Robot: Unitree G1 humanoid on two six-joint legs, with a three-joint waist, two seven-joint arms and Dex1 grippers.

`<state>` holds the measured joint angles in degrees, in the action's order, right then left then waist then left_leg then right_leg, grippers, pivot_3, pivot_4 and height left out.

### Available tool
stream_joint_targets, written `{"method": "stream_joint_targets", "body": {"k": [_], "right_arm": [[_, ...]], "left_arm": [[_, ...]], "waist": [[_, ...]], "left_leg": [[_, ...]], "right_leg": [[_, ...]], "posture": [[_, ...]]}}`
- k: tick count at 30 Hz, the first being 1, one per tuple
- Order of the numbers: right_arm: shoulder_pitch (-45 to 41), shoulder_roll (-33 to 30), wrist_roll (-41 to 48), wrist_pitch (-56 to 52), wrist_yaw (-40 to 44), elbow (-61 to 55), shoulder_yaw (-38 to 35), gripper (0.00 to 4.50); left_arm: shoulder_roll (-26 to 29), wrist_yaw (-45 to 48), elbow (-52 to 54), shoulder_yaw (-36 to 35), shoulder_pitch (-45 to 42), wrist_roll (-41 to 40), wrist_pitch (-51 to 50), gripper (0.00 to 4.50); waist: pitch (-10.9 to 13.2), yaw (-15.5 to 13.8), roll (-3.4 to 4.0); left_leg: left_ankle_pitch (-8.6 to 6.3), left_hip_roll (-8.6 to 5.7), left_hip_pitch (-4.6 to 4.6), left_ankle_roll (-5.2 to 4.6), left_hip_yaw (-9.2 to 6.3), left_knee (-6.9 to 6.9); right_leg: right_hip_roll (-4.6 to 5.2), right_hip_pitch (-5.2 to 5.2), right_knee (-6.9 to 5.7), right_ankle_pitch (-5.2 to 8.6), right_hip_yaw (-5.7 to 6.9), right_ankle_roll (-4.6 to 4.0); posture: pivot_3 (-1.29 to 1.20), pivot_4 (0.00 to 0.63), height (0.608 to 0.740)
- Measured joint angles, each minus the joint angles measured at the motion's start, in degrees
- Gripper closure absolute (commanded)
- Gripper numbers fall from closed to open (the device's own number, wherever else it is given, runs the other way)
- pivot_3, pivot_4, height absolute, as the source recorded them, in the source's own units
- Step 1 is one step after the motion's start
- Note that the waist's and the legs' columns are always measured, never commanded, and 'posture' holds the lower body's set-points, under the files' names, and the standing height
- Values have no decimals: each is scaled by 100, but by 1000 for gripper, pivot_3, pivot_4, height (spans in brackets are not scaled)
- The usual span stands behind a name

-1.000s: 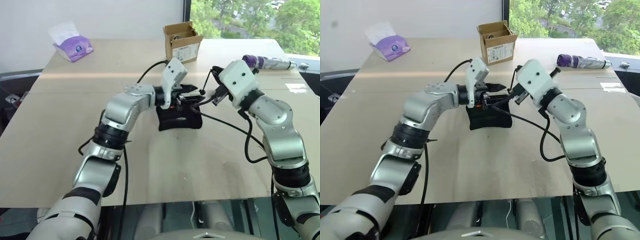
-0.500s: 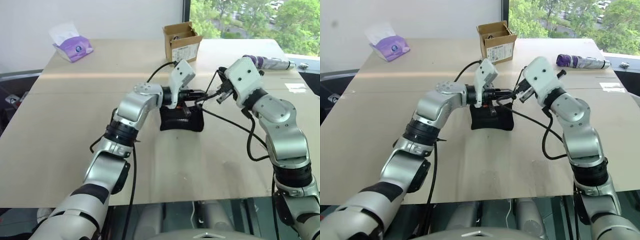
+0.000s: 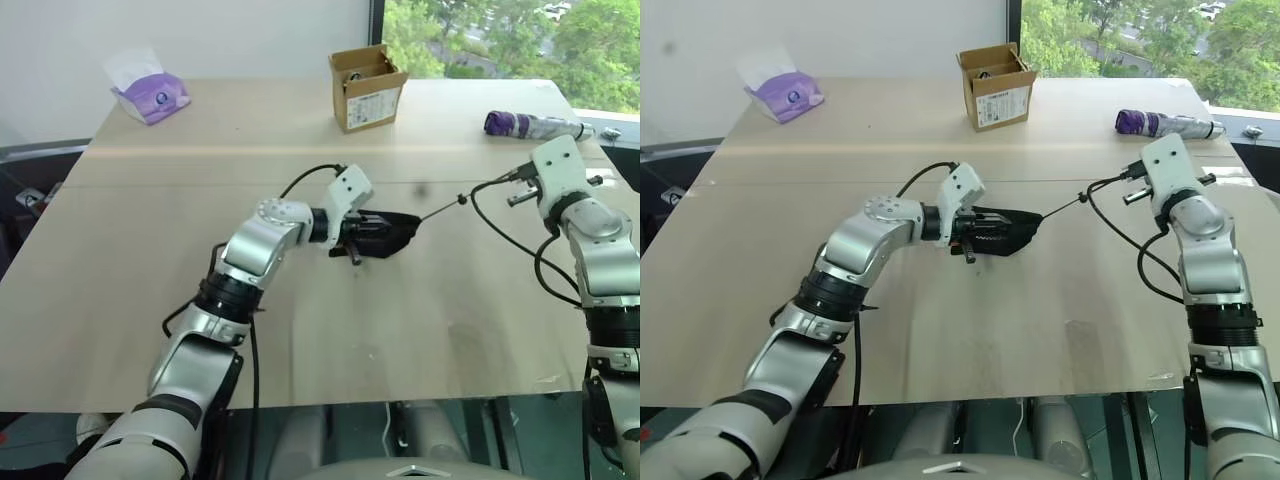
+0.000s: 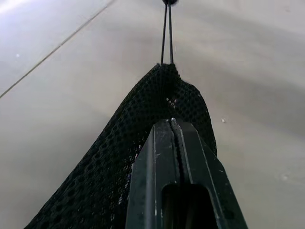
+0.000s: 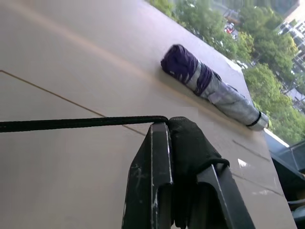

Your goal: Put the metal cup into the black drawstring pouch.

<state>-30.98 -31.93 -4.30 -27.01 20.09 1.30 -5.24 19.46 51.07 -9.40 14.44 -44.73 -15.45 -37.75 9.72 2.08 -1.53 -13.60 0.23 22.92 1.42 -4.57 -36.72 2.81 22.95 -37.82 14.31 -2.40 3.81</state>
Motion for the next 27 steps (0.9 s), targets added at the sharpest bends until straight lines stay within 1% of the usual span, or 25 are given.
{"method": "stream_joint_targets", "body": {"k": [2, 4, 7, 10, 13, 15, 18, 22, 25, 27], "right_arm": [[95, 59, 76, -48, 82, -439, 54, 4500], [117, 94, 139, -244, 100, -889, 83, 4500], [116, 90, 240, -674, 130, -1531, 72, 4500], [51, 56, 320, -1157, 191, -2113, 73, 4500], [-67, 48, 390, -1541, 209, -2508, 84, 4500], [-125, 48, 424, -1654, 211, -2606, 97, 4500], [-206, 48, 493, -1920, 211, -2822, 114, 4500], [-406, 48, 574, -2244, 211, -3192, 223, 4500], [-473, 48, 653, -2414, 211, -3344, 251, 4500], [-473, 43, 679, -2459, 211, -3354, 260, 4500]], "left_arm": [[-289, -16, -1, -282, -82, -299, -130, 3650], [-429, -42, 36, -371, -324, -440, -185, 2704], [-656, -261, 2, -416, -716, -373, -37, 1282], [-891, -355, -331, -233, -1106, -114, 335, 1282], [-1113, -397, -1069, 22, -1252, 291, 827, 1282], [-1169, -398, -1327, 124, -1273, 415, 953, 1282], [-1259, -398, -1812, 142, -1417, 585, 1262, 1282], [-1387, -397, -2104, 95, -1601, 642, 1501, 1282], [-1490, -375, -2175, -29, -1632, 637, 1607, 2085], [-1509, -338, -2185, -77, -1632, 624, 1609, 2887]], "waist": [[1, -6, 0], [2, -5, 1], [2, -14, 1], [2, -15, 1], [2, -2, 1], [2, 9, 1], [2, 7, 1], [2, 3, 2], [2, -11, 2], [2, -6, 2]], "left_leg": [[-1, 0, 8, -2, -3, -10], [-1, -1, 8, -2, -3, -11], [-1, -1, 7, -2, -5, -11], [-1, -2, 3, -2, -3, -11], [-2, -2, 2, -2, -3, -10], [-2, -2, 3, -3, -4, -9], [-2, -2, 5, -3, -4, -9], [-2, -2, 7, -4, -5, -8], [-3, -2, 8, -4, -5, -9], [-3, -2, 8, -4, -5, -9]], "right_leg": [[0, 1, 1, 0, 4, 1], [0, 1, 0, 0, 4, 1], [0, 0, 0, 0, 5, 1], [0, -3, 1, 0, 4, 1], [-1, -3, 1, 0, 3, 1], [-1, -2, 2, 0, 3, 1], [-1, -1, 2, 0, 3, 1], [-1, 0, 5, 0, 4, 2], [0, 0, 6, 1, 6, 2], [0, 0, 4, 0, 5, 2]], "posture": [[0, 150, 740], [0, 150, 740], [0, 150, 740], [0, 150, 740], [0, 150, 740], [0, 150, 740], [0, 150, 740], [0, 150, 740], [0, 150, 740], [0, 150, 740]]}}
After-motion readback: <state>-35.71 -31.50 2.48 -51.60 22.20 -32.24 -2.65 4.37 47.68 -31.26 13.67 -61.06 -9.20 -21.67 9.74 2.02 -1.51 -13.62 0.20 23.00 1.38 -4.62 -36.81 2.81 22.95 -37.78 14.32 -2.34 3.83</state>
